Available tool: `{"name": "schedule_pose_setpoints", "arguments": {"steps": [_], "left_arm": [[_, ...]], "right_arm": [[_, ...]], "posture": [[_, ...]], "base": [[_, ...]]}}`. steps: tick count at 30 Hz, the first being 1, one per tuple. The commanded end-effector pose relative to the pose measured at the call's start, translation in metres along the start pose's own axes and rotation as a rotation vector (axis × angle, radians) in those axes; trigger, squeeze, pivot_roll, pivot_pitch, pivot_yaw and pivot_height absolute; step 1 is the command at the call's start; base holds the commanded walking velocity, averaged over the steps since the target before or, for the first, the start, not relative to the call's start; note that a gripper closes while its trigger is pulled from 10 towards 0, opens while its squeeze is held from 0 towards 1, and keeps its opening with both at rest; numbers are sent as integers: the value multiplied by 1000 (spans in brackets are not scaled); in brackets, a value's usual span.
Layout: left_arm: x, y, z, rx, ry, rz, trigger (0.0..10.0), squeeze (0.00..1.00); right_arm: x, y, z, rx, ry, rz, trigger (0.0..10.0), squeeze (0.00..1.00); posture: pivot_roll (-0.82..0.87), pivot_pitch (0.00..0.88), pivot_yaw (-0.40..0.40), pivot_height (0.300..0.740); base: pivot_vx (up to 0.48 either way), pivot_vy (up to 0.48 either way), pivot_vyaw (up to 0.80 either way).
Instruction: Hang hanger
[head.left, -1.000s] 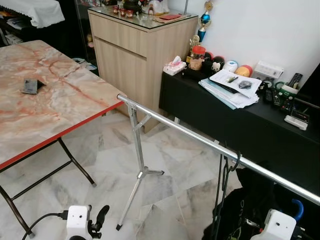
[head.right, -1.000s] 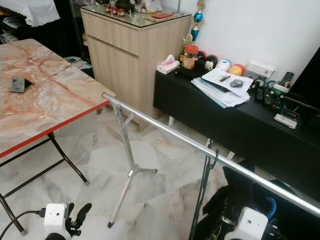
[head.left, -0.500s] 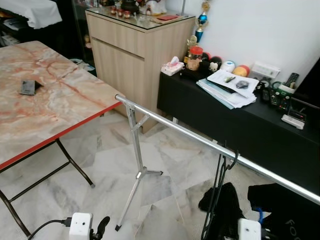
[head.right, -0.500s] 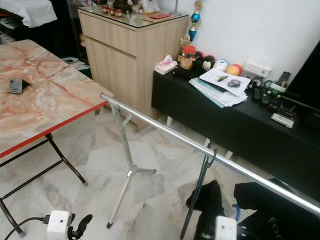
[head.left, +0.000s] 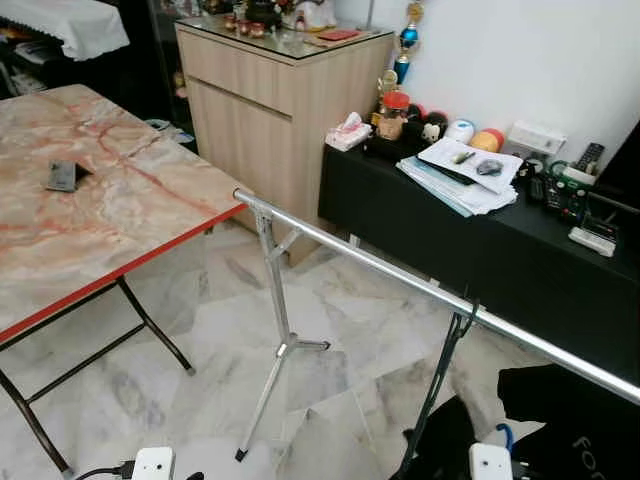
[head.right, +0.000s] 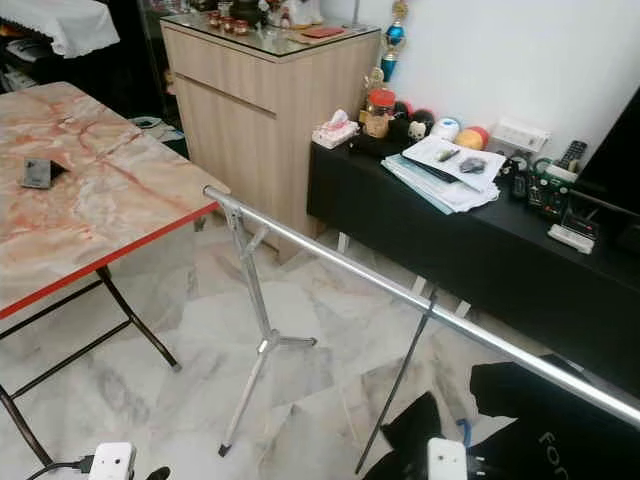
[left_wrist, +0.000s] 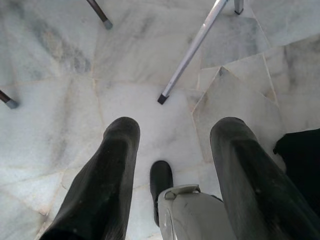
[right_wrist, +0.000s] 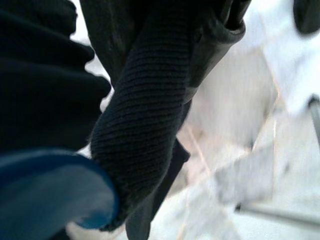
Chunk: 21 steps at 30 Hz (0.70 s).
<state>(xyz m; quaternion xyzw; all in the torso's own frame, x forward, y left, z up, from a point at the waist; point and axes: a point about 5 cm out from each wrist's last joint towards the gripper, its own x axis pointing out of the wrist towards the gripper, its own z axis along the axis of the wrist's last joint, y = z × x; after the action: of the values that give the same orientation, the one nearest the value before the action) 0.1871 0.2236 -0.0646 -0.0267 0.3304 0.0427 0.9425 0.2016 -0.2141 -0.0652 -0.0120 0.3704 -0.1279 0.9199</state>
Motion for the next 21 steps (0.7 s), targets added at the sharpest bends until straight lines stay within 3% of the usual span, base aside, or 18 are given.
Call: {"name": "schedule_pose_setpoints", "arguments": {"steps": [1,10,21], "left_arm": [[-2,1,-8,-6,36,11,10000,0],[-4,0,-15,-17,71,18,10000,0],[-7,0,-22,-30,95,16,10000,0]], "right_arm": [[0,1,3,15,-32,-14,10000,0],[-3,2,-6,32,-34,-33,10000,0],[-1,-2,2,57,-66,-57,10000,0]], "posture": [[-14,82,-42,740],[-22,84,-33,740],[-24,67,-34,740]], "base": [[0,0,0],[0,0,0],[0,0,0]]}}
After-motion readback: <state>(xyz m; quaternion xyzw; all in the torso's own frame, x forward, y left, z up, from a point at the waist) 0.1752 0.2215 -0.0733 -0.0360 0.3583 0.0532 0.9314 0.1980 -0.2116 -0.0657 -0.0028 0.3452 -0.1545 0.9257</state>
